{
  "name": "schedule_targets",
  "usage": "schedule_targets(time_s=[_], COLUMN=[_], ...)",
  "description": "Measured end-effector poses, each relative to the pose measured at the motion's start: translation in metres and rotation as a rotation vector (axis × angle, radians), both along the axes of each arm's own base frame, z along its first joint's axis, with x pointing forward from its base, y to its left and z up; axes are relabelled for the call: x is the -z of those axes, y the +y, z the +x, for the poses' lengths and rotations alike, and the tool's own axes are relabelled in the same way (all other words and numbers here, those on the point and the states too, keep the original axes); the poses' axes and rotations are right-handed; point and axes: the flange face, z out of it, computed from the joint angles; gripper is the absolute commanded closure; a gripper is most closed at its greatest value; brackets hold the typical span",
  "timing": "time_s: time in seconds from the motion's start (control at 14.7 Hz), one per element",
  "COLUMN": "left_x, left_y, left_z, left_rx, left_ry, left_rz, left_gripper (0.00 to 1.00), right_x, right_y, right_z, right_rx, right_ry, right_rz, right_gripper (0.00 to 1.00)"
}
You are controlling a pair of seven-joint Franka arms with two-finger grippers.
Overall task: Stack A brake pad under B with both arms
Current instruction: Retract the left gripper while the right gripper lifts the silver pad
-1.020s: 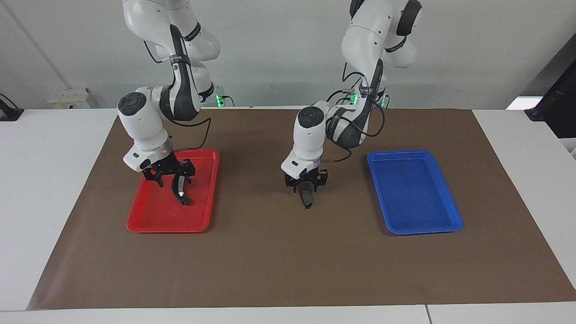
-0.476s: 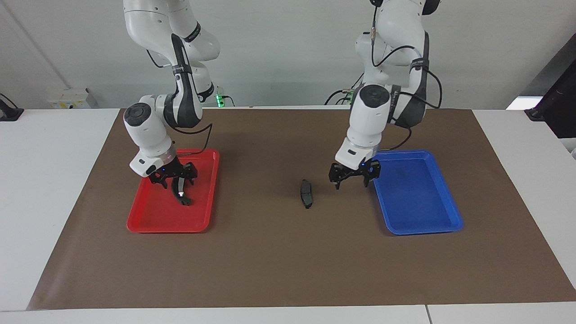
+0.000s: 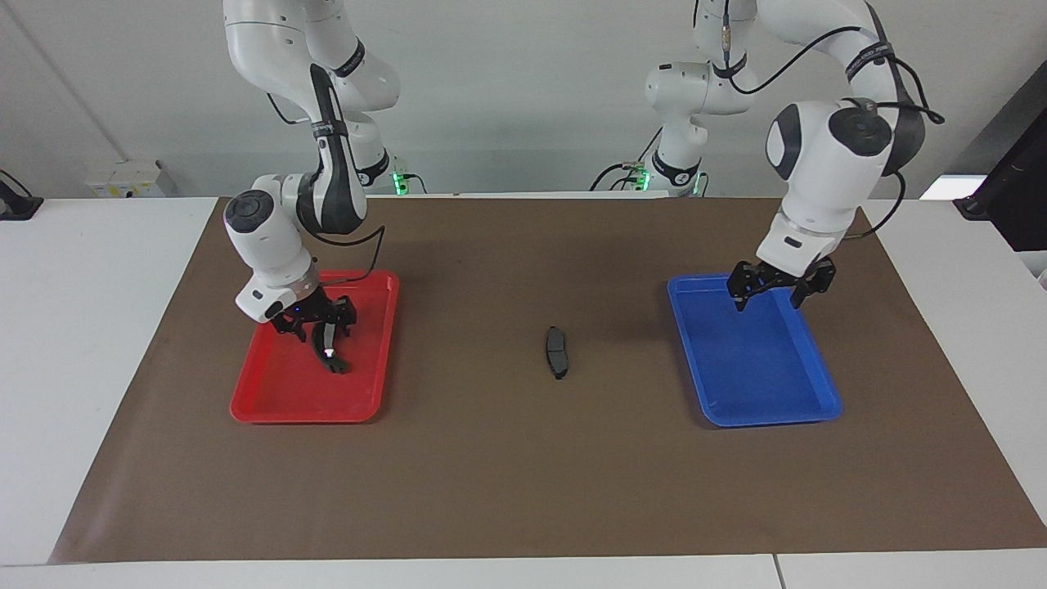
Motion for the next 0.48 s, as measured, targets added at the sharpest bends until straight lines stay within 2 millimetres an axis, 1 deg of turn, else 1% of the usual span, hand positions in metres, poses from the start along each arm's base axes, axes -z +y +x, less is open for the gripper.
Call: schedule_targets(time_s=[0.07,0.2,0.34,0.48], left_x=[-0.01,-0.03,-0.05,-0.064], left_y=[0.015,0.036,0.048,0.058], left_z=[-0.004,-0.009,-0.011,-0.013], left_rx=[-0.015,-0.039,-0.024,-0.023], left_ry=[0.005,0.015,0.032,0.047], left_rz=[0.001,0.004,0.008,0.001], left_gripper=[0.01,0.01,0.01,0.01], right_x=[0.002,0.007,0.007,0.004], right_y=[0.0,0.0,0.0,0.0], right_z=[-0.001,-0.003,-0.003,-0.001], right_rx=[0.0,0.0,0.0,-0.001], right_ry=[0.004,0.013,0.015,0.023], right_rz=[0.0,0.0,0.0,0.001], right_gripper=[0.3,0.81,1.0,1.0])
